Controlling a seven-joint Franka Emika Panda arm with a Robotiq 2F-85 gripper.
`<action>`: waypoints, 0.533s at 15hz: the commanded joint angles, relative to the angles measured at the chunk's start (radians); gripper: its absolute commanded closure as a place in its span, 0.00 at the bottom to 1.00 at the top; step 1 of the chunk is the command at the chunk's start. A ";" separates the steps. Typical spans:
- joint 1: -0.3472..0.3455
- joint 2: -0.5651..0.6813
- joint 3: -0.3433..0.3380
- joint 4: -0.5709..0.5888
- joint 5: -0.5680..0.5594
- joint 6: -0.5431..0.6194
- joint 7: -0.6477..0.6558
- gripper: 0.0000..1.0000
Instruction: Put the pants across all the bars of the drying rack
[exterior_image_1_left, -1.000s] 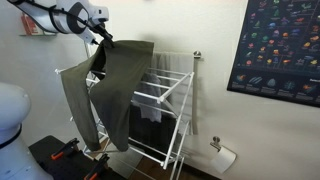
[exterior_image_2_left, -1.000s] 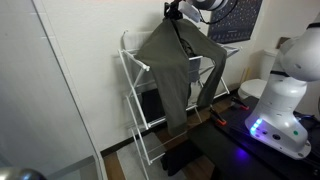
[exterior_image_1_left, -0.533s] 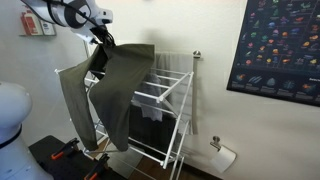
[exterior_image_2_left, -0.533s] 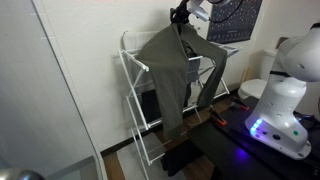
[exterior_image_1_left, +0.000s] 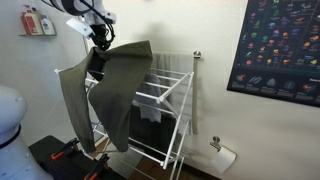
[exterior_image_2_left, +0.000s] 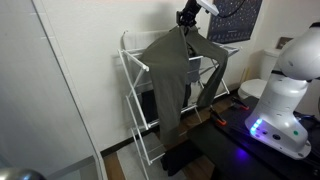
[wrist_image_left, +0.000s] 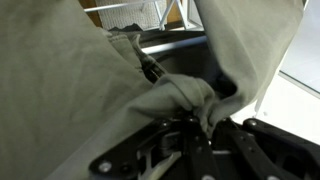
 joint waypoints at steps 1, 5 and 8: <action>-0.067 0.009 0.041 0.063 0.044 -0.185 -0.048 0.98; -0.099 0.039 0.047 0.142 0.069 -0.416 -0.097 0.98; -0.127 0.076 0.057 0.192 0.052 -0.568 -0.118 0.98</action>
